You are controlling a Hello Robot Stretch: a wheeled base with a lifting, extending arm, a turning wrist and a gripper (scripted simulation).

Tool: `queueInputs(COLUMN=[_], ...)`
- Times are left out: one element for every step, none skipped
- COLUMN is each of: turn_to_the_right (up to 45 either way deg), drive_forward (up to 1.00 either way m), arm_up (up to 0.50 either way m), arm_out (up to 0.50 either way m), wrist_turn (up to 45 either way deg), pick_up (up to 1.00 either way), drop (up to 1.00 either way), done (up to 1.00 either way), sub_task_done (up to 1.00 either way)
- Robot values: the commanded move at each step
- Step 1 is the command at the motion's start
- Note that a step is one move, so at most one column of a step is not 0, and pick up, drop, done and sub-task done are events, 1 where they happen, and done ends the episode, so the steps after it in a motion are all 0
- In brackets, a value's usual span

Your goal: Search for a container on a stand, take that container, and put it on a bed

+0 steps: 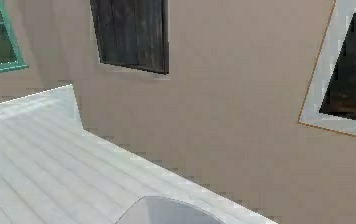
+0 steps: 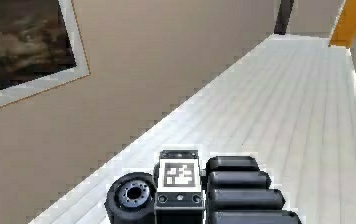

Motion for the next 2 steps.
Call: queueInputs(turn_to_the_right=[-36.0,0.0], drive_forward=[0.0,1.0], arm_up=[0.0,0.0], arm_out=[0.0,0.0], wrist_turn=[0.0,0.0], pick_up=[0.0,0.0], drop=[0.0,0.0], done=[0.0,0.0], sub_task_done=[0.0,0.0])
